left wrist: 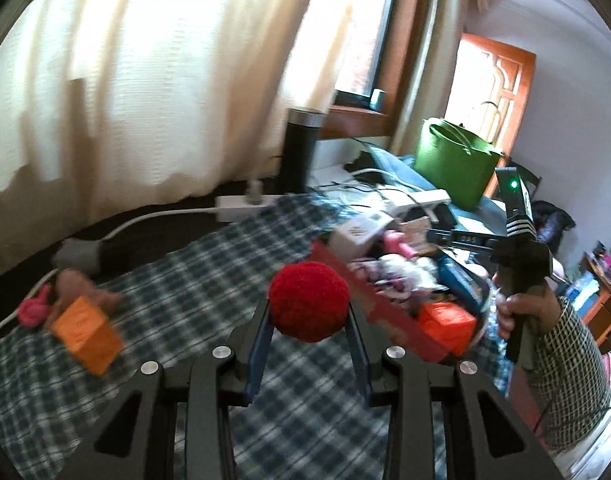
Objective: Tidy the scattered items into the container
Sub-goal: 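Carry the yellow-lidded box into the tin and open the right tool while the left tool carries the ball, then lower the red felt ball into the tin and open the left tool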
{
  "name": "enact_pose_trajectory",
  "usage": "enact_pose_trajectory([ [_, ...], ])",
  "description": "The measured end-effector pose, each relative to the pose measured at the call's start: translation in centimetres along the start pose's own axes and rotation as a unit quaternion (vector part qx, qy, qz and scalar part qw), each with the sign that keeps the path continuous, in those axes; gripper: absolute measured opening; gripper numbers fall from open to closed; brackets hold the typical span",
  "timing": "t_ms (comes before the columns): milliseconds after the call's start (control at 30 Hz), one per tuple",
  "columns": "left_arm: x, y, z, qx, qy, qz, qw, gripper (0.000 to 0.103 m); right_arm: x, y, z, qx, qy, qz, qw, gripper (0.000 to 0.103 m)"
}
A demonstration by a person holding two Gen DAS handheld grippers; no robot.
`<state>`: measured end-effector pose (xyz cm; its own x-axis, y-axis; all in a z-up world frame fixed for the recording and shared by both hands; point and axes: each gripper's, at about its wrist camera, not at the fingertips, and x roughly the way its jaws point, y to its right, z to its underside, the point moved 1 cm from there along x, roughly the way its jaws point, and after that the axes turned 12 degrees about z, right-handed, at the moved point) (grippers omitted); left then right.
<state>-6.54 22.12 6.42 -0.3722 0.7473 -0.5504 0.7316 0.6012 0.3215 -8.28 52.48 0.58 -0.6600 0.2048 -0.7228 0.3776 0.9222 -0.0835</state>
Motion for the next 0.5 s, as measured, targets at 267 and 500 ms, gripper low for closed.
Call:
enact_pose_trajectory([
  [267,7.9,3.3,-2.9,0.005,-0.027,0.049,0.9984,0.038,-5.7,1.9,1.7,0.017,0.083,0.004,0.996,0.078],
  [500,14.7,3.8,-3.9,-0.007,-0.069,0.065,0.9955,0.038,-8.5,2.9,2.8,0.026,0.108,-0.005,0.994,0.078],
])
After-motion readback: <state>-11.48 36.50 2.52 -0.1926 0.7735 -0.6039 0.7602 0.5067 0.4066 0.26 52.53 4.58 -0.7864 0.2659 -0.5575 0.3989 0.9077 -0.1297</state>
